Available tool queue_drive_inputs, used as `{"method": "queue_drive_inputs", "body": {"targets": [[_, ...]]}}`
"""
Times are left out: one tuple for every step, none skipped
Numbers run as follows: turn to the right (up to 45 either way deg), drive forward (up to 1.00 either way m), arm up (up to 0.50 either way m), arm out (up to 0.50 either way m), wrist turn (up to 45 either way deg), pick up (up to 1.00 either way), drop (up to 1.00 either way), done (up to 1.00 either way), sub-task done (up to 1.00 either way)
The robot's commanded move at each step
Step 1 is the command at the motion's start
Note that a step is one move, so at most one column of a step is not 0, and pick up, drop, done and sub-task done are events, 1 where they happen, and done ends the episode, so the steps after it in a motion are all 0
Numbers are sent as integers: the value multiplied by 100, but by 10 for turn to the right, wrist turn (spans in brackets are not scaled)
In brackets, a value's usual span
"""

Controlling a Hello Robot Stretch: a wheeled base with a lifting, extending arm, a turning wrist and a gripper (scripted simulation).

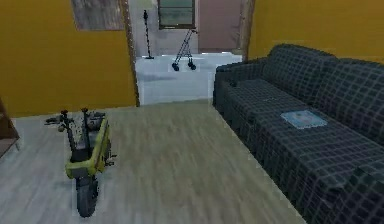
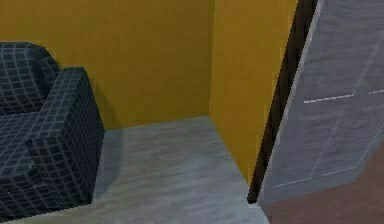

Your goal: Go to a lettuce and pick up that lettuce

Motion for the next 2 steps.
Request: {"method": "queue_drive_inputs", "body": {"targets": [[-30,0,0,0,0,0,0,0,0],[0,100,0,0,0,0,0,0,0]]}}
